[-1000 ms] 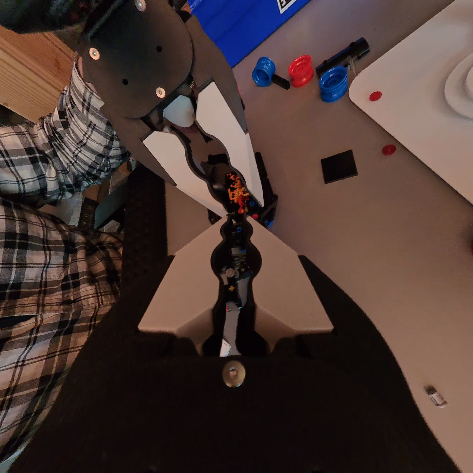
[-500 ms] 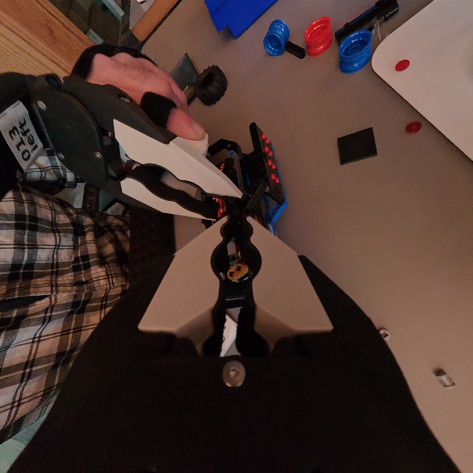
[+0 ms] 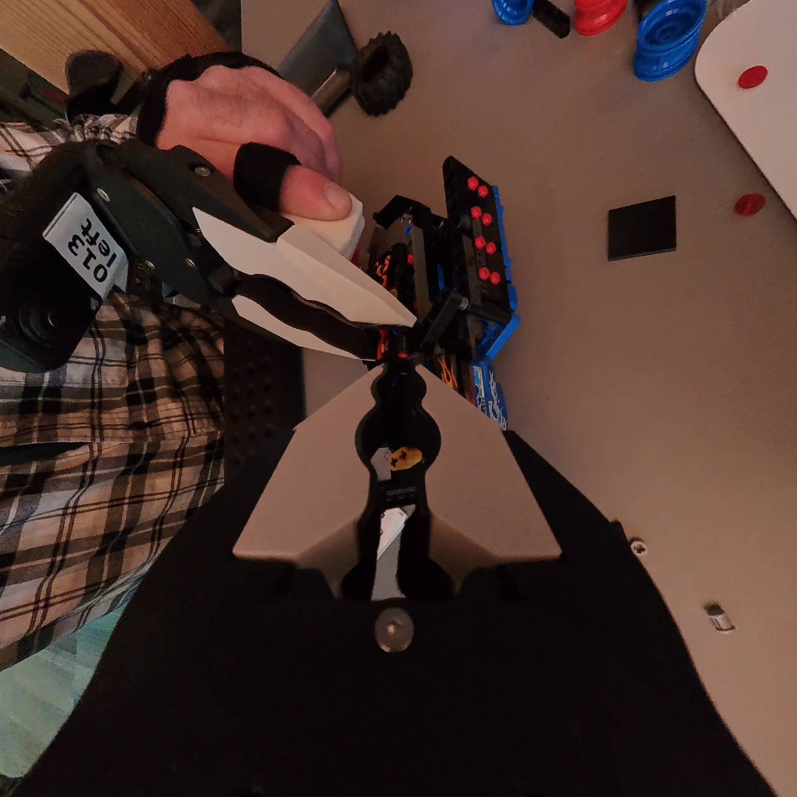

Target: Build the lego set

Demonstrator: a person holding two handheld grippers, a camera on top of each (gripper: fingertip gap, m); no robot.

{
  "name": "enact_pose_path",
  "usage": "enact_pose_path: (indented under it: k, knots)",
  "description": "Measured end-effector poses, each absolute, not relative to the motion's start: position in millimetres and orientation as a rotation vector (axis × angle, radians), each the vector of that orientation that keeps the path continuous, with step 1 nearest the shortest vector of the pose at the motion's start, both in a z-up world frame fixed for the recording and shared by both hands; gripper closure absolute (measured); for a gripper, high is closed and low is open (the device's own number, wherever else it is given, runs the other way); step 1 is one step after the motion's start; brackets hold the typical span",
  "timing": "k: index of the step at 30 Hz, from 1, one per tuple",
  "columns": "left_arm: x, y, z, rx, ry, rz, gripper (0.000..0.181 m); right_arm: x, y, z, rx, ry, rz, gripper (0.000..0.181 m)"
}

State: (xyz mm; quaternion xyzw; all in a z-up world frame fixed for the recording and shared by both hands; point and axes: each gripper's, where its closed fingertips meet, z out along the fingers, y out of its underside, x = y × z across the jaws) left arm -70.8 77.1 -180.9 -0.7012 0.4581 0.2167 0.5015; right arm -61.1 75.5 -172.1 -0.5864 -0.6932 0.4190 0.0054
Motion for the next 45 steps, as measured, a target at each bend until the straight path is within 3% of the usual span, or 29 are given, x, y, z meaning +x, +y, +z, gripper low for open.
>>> enact_pose_path:
  k: [12, 31, 45]
  knots:
    - [-71.0, 78.4, -180.2, -1.628, 1.093, 0.578, 0.159, -63.6, 78.3, -172.1, -1.832, -2.107, 1.291, 0.176]
    - [-72.6, 82.4, -181.7, -1.617, 1.067, 0.604, 0.159, -65.8, 82.7, -175.3, -1.591, -2.391, 0.636, 0.178]
    - [-76.3, 85.8, -182.4, -1.625, 1.020, 0.591, 0.160, -71.7, 85.6, -176.0, -1.673, -2.275, 0.953, 0.177]
